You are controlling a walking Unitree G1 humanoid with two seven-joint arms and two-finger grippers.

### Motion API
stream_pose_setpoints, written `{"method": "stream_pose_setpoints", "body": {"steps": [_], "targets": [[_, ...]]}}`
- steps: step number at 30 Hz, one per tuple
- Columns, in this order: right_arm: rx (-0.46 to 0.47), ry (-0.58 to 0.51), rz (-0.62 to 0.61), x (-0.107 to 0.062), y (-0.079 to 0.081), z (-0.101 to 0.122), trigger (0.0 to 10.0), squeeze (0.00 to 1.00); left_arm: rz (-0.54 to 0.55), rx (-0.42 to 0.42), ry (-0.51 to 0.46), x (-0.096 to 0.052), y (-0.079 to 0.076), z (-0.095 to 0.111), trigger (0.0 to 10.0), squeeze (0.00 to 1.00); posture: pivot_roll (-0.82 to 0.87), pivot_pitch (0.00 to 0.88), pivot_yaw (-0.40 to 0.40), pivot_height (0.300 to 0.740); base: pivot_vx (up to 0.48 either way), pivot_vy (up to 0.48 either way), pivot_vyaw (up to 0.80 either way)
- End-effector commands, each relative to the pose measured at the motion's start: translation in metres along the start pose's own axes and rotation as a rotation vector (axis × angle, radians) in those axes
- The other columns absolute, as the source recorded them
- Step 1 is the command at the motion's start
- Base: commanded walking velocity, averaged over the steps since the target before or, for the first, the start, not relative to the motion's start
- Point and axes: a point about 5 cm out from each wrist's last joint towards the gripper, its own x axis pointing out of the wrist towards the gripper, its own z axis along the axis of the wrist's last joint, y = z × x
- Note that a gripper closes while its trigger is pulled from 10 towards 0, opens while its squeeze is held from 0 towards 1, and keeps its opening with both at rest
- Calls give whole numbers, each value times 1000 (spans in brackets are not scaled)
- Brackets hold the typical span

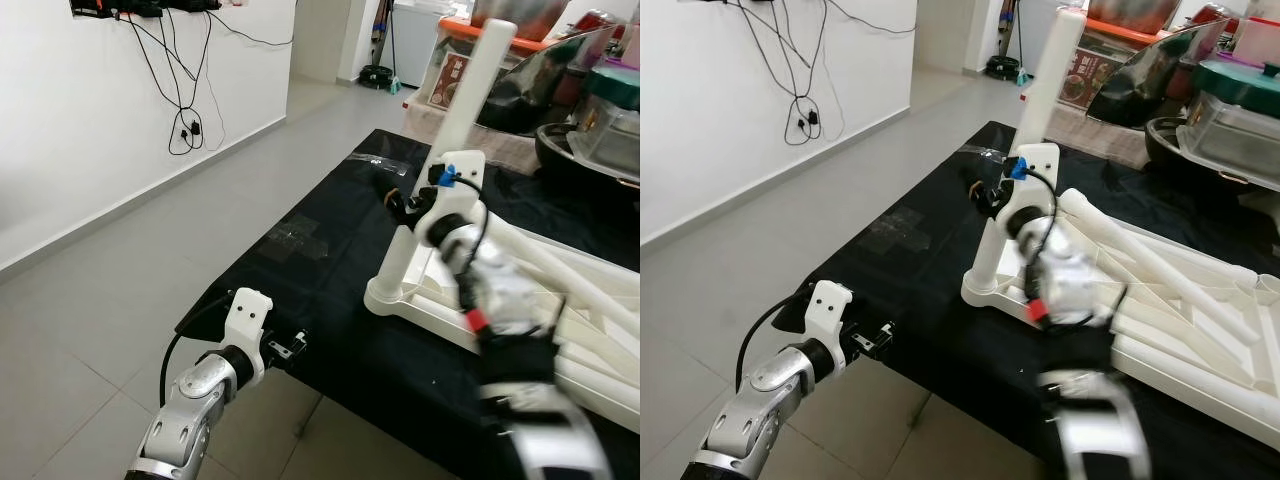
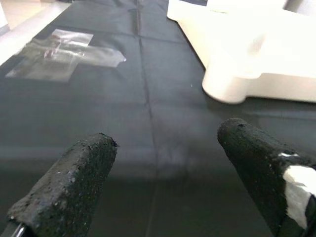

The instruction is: Building children table

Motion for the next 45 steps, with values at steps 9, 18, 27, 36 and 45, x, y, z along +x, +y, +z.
{"method": "stream_pose_setpoints", "body": {"steps": [9, 18, 27, 36, 45], "targets": [[-40, 104, 346, 10, 29, -20, 2235, 0, -8, -6, 7, 4, -2, 0, 10000, 0, 29, 0, -146, 740, 0, 0, 0], [-53, 178, 88, 13, 4, -37, 0, 0, -6, 0, 12, 2, 0, -1, 10000, 0, 26, 0, -140, 740, 0, 0, 0], [86, 133, -904, -14, -30, -58, 0, 0, -17, -2, 7, 5, -4, 1, 10000, 0, 32, 0, -143, 740, 0, 0, 0], [178, 125, -788, -3, 43, -62, 0, 0, -9, 0, 9, 2, 2, 1, 10000, 0, 23, 0, -141, 740, 0, 0, 0], [175, 144, -640, 11, 47, -55, 10000, 0, -8, -9, 2, 4, -1, 1, 10000, 0, 19, 0, -140, 740, 0, 0, 0]]}}
